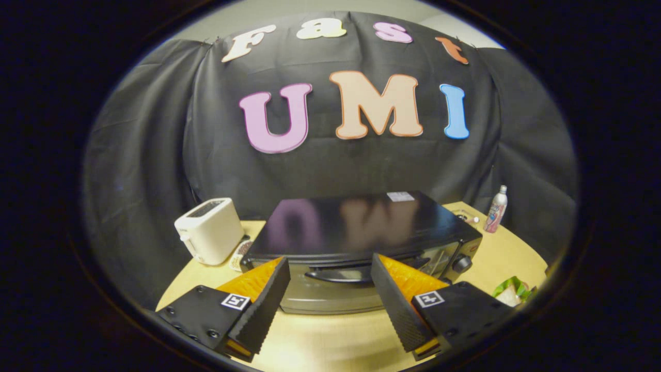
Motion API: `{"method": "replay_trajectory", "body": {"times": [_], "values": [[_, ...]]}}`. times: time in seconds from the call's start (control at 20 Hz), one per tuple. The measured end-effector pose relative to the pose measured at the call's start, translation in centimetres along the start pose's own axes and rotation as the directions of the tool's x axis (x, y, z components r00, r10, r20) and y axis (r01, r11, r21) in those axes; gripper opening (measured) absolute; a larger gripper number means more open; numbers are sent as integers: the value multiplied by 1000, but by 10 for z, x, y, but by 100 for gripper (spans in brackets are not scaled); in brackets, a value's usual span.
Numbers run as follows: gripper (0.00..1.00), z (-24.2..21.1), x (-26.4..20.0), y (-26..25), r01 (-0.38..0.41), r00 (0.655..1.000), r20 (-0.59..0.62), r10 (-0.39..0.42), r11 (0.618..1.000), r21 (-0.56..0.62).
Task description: Open the toaster oven, put the food inside, and close the toaster oven door.
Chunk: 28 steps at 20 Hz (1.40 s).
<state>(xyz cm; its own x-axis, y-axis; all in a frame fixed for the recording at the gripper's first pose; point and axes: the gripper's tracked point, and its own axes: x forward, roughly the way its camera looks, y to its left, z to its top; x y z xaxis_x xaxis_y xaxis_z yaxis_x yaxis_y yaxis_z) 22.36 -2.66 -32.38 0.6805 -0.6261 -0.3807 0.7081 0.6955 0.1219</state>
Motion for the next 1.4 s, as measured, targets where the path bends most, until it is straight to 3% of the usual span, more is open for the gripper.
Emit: {"method": "replay_trajectory", "body": {"times": [0.2, 0.4, 0.45, 0.55, 0.6, 0.7, 0.85, 1.1, 1.2, 1.4], "values": [[93, -4, -1, -1, 2, 1000, -9, -3, 1000, -30], [88, -10, -8, -20, 91, 996, -12, -92, 993, -72], [87, -46, -12, -20, 82, 985, -145, -90, 995, -56], [86, -145, -31, -14, 52, 908, -412, -72, 997, -61], [85, -174, -43, -14, 37, 885, -457, -83, 993, -108], [85, -184, -56, 0, 9, 887, -457, -57, 994, -106], [87, -153, -70, 18, -10, 920, -392, -6, 999, -39], [88, -35, -52, 16, -4, 985, -170, -12, 996, -94], [88, -1, -35, 10, 3, 995, -98, -13, 995, -99], [88, 23, 4, -1, 16, 999, -39, -19, 998, -61]]}}
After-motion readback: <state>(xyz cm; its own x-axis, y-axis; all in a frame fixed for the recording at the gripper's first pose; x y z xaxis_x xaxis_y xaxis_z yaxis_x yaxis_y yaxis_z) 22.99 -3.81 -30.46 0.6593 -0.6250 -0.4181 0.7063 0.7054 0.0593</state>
